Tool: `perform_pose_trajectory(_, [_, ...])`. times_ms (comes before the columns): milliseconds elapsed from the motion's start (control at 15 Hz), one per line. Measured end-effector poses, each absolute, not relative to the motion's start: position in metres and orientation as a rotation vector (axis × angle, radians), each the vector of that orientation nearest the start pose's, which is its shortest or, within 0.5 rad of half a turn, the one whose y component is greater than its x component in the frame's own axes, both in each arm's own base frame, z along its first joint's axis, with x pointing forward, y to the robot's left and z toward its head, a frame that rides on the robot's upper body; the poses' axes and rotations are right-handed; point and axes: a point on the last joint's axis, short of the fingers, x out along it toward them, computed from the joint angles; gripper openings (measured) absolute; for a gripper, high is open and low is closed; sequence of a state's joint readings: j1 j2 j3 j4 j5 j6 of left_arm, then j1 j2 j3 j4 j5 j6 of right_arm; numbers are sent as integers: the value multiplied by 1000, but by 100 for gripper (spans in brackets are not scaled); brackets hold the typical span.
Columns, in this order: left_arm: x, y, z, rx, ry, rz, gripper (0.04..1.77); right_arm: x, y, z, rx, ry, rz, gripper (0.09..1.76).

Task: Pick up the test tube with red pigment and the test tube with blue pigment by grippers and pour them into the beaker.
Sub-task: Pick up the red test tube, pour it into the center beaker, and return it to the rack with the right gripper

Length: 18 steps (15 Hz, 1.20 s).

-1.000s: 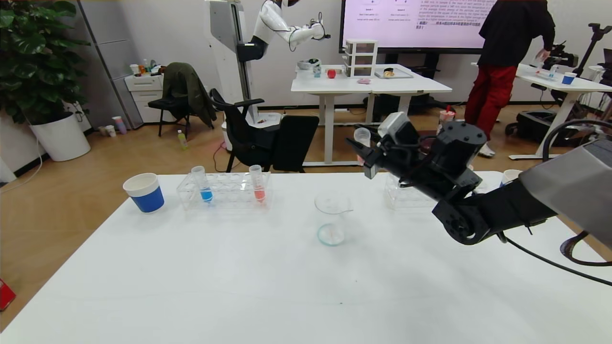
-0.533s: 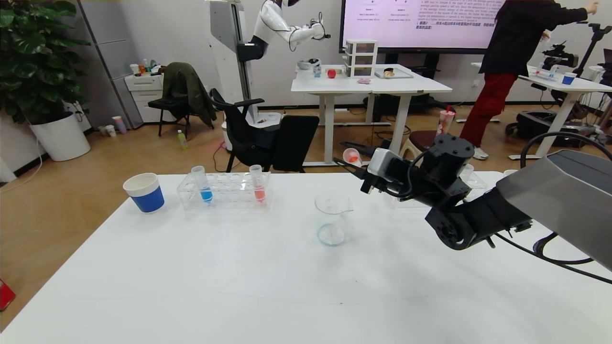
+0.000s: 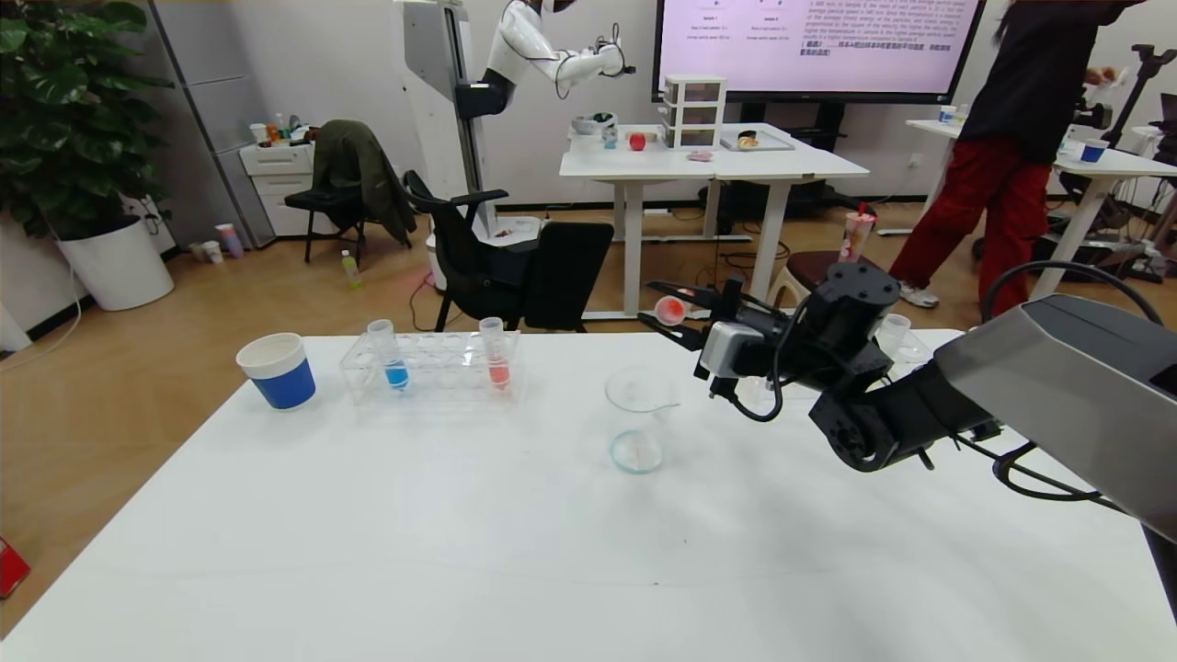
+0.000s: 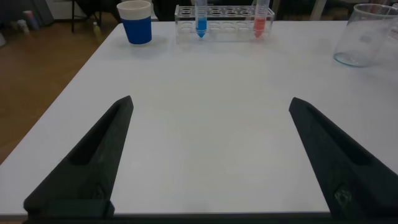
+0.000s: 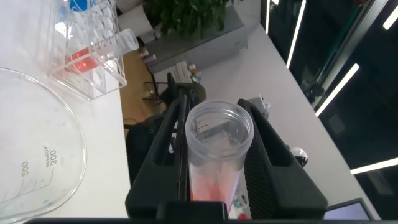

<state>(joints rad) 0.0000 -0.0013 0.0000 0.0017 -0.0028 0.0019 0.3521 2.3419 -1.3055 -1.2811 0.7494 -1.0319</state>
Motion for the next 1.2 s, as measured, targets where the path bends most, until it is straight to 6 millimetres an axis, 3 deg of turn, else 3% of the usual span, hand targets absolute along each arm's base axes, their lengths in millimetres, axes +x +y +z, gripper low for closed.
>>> perform_pose_trajectory(533, [-23, 0, 75, 1, 0, -3, 175, 439, 176, 117, -1142, -958, 830, 53])
perform_pose_trajectory(1200, [-23, 0, 75, 2, 0, -3, 175, 440, 179, 116, -1299, -1076, 765, 53])
